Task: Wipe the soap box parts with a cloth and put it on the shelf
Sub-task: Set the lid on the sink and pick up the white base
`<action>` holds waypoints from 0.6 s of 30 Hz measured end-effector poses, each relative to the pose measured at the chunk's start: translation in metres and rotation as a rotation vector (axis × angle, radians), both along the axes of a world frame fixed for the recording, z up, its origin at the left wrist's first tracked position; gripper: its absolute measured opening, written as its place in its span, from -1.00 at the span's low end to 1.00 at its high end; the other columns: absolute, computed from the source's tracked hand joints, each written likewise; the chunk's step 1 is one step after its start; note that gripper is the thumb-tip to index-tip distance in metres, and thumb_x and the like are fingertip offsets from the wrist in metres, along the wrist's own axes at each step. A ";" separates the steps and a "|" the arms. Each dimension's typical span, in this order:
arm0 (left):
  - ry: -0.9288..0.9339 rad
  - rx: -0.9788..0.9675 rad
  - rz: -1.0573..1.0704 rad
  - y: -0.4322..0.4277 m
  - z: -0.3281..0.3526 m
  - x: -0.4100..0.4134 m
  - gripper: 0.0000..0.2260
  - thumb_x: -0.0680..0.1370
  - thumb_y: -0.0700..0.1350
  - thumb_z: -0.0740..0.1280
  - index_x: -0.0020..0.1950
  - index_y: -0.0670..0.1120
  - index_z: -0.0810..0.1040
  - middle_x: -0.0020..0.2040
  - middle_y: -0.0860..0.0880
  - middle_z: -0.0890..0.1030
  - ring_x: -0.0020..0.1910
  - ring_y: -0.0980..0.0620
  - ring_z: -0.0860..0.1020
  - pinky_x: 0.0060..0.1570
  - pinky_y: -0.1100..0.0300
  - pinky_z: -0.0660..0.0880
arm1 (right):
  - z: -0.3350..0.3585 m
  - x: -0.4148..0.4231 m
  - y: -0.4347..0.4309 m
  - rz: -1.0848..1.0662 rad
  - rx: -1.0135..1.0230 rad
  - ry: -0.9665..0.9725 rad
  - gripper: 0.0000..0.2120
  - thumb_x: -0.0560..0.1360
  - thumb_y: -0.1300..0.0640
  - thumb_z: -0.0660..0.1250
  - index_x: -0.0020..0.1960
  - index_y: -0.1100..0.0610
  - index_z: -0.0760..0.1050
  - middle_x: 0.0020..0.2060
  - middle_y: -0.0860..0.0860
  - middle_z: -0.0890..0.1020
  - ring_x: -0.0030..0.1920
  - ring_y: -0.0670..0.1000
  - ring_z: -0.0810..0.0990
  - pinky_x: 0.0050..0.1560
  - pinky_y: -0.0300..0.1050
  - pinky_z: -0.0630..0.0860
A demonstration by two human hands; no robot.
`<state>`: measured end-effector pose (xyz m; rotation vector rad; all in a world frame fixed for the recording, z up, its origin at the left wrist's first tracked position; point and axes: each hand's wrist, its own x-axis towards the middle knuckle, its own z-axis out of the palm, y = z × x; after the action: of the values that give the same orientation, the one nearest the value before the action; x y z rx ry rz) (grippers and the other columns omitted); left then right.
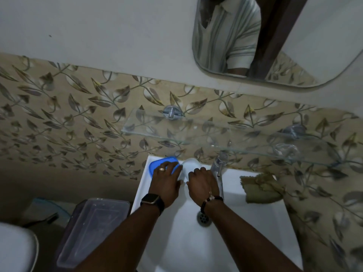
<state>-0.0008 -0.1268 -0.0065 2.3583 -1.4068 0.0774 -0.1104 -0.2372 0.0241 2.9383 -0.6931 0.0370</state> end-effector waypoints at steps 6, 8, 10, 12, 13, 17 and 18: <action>0.039 0.210 -0.135 -0.003 -0.008 -0.009 -0.57 0.62 -0.01 0.23 0.49 -0.06 0.45 0.49 -0.07 0.49 0.45 -0.16 0.41 0.47 -0.04 0.23 | -0.004 -0.009 0.002 -0.023 0.071 0.033 -0.73 0.52 0.31 0.11 0.07 0.15 0.54 -0.01 0.12 0.63 0.12 0.19 0.54 0.01 0.06 0.55; 0.073 0.231 -0.132 0.000 -0.009 -0.011 -0.57 0.63 0.01 0.22 0.48 -0.05 0.46 0.47 -0.06 0.51 0.43 -0.14 0.43 0.46 -0.01 0.26 | -0.004 -0.010 0.003 -0.034 0.095 0.037 -0.72 0.52 0.33 0.10 0.09 0.17 0.53 0.01 0.13 0.62 0.14 0.19 0.54 0.01 0.06 0.57; 0.127 0.245 -0.124 0.005 -0.009 -0.013 -0.57 0.64 0.02 0.21 0.50 -0.04 0.44 0.49 -0.05 0.49 0.44 -0.13 0.43 0.47 0.00 0.27 | -0.003 -0.010 0.005 -0.045 0.117 0.039 -0.73 0.53 0.33 0.10 0.09 0.17 0.52 0.02 0.14 0.62 0.13 0.19 0.55 0.02 0.06 0.58; 0.211 0.234 -0.088 0.009 -0.009 -0.016 -0.58 0.66 0.03 0.20 0.51 -0.03 0.43 0.52 -0.04 0.47 0.47 -0.12 0.42 0.49 0.02 0.29 | 0.000 -0.012 0.010 -0.059 0.120 0.025 -0.74 0.53 0.32 0.10 0.10 0.18 0.52 0.03 0.14 0.62 0.13 0.20 0.55 0.02 0.06 0.57; 0.278 0.204 -0.055 0.011 -0.008 -0.018 -0.58 0.67 0.04 0.19 0.51 -0.03 0.43 0.51 -0.05 0.48 0.46 -0.11 0.43 0.48 0.03 0.30 | 0.001 -0.014 0.012 -0.066 0.121 0.012 -0.74 0.53 0.32 0.11 0.10 0.17 0.51 0.04 0.14 0.61 0.13 0.20 0.55 0.02 0.06 0.57; 0.651 0.020 0.070 0.016 0.001 -0.029 -0.60 0.69 0.12 0.15 0.39 -0.06 0.54 0.37 -0.07 0.61 0.31 -0.07 0.56 0.37 -0.05 0.44 | 0.006 -0.023 0.028 -0.087 0.153 -0.081 -0.77 0.53 0.31 0.14 0.08 0.16 0.52 0.01 0.13 0.62 0.10 0.18 0.56 -0.01 0.05 0.56; 0.755 -0.035 0.108 0.016 0.004 -0.032 -0.59 0.68 0.15 0.14 0.36 -0.04 0.57 0.31 -0.05 0.65 0.25 -0.05 0.60 0.35 -0.07 0.47 | 0.009 -0.026 0.033 -0.088 0.152 -0.125 -0.79 0.51 0.31 0.18 0.04 0.16 0.54 -0.03 0.13 0.63 0.05 0.18 0.59 -0.06 0.03 0.57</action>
<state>-0.0326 -0.1105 -0.0029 2.0805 -0.8908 -0.6787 -0.1365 -0.2041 0.0331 3.0663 -0.8800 0.1690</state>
